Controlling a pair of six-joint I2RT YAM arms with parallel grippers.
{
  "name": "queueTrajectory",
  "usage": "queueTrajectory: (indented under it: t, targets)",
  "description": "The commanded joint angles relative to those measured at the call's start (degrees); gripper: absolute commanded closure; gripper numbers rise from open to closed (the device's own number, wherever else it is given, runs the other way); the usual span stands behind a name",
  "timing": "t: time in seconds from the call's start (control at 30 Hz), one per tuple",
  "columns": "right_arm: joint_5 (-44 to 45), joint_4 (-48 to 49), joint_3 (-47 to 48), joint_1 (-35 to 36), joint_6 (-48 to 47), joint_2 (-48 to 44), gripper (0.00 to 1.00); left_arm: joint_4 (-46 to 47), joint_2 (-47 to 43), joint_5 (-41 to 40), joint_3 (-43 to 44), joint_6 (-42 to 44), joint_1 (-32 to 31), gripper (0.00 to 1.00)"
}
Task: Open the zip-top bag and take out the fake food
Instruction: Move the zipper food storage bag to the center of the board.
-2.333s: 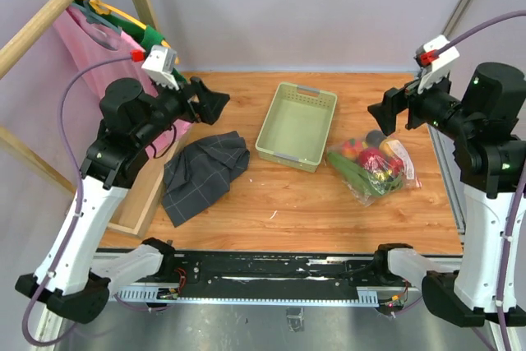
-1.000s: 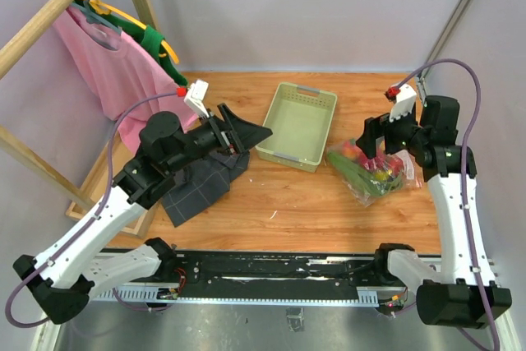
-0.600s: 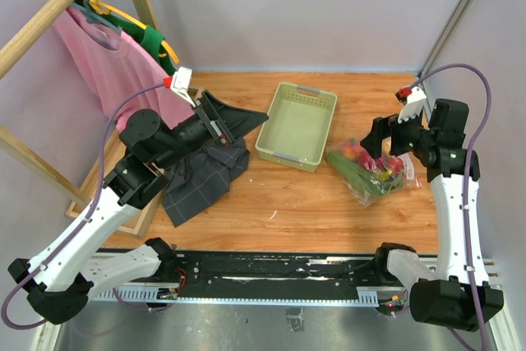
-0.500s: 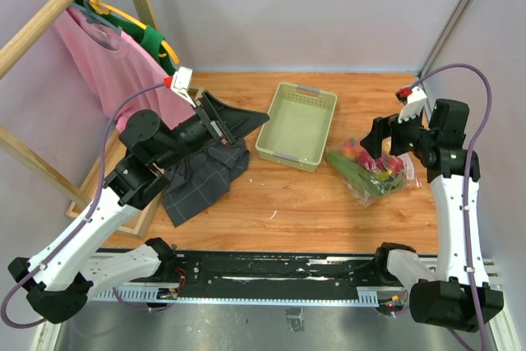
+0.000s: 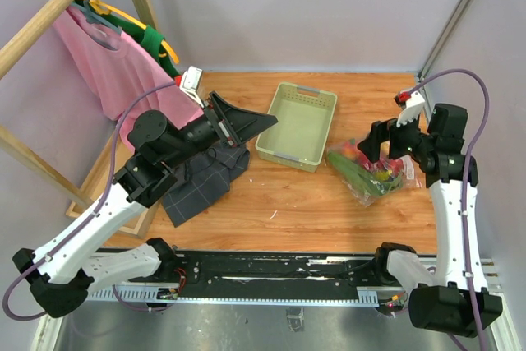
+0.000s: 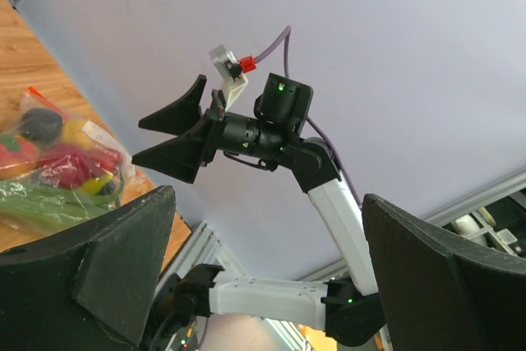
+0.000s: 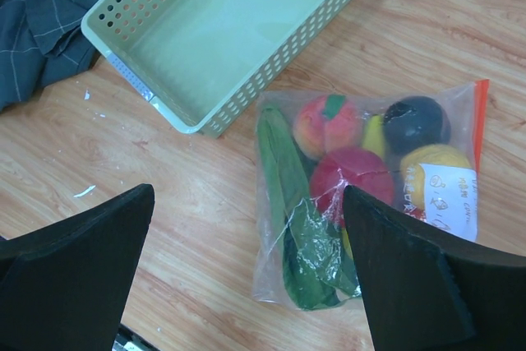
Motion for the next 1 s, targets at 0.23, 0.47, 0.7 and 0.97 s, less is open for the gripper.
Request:
queueTrajectory:
  t: [0.23,0.47,0.7,0.97]
  targets:
    - [-4.09,3.86,-3.68,-2.30,-1.32,-1.59,0.02,0.12,-0.06,-4.69,2.42,4.90,-6.13,0.01]
    - [-8.45,-5.44,-0.69,-1.83,-18.74,-1.13,0.02,-0.15,-5.36,-13.23,-12.00,17.80,-6.28,0.01]
    - [-8.57,-16.27,-1.89,-0.16,-36.01,-1.05,0.02,7.81,-13.09,-11.60,-30.66,20.64,-6.28,0.01]
    - [21.31,-12.62,-12.27,17.22,-38.09,-1.54,0.02,19.89,-21.21,-11.59,-45.62,13.25,-6.28,0.01]
